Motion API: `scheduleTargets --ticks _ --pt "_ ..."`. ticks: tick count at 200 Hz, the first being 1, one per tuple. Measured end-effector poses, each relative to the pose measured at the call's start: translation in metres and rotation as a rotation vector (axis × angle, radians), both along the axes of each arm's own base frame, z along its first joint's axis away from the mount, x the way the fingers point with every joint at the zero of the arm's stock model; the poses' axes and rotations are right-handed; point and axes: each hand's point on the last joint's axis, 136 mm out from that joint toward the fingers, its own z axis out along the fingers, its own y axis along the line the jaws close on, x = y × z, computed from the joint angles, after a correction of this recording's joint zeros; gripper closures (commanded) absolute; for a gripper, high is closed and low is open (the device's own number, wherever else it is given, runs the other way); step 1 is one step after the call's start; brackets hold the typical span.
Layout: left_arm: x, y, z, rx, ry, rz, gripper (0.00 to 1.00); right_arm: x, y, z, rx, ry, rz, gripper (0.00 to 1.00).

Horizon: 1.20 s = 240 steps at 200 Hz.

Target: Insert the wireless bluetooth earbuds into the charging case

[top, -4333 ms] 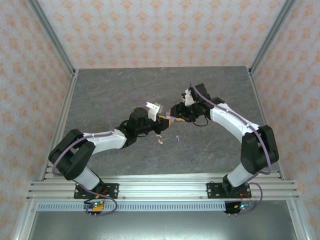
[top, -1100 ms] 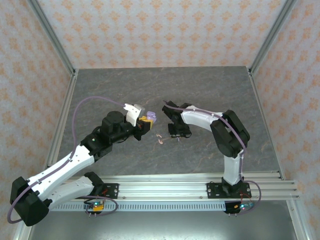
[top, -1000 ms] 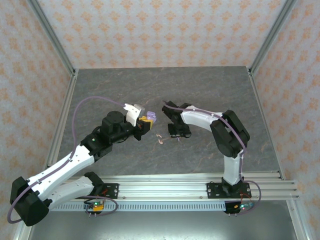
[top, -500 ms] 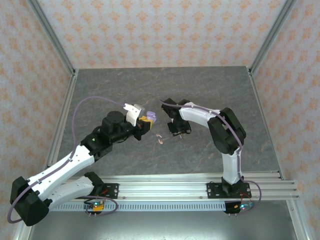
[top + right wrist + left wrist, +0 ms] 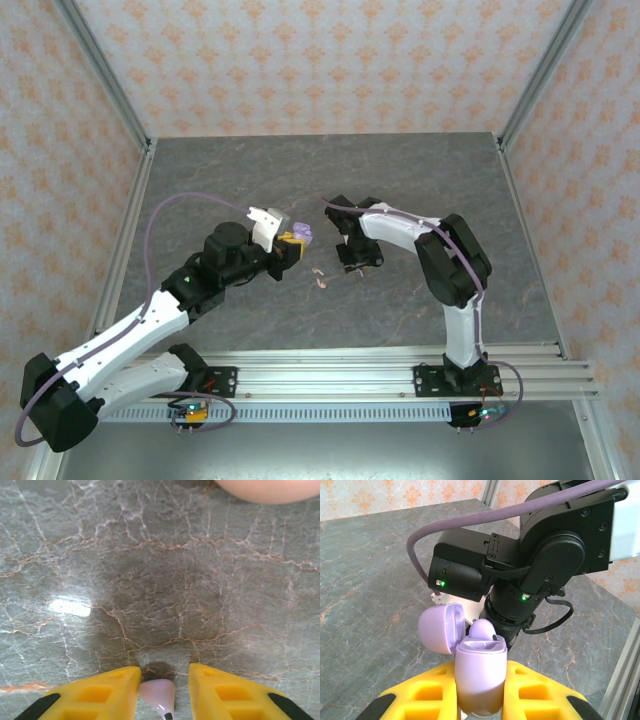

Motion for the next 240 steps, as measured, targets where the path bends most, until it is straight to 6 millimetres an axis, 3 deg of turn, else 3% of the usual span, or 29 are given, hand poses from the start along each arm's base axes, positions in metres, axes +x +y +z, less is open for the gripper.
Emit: scheduleTargets --ticks 191,216,240 --pt "0.001 -0.001 -0.001 -0.016 0.012 0.009 0.82 0.000 0.000 0.002 0.052 -0.002 -0.069 0.77" --pt "0.007 -0.003 -0.012 -0.018 0.034 0.024 0.82 0.000 0.000 0.002 0.057 -0.008 -0.076 0.77" --pt "0.011 -0.004 -0.035 -0.006 0.076 0.041 0.82 0.000 0.000 0.002 0.064 -0.018 -0.084 0.77"
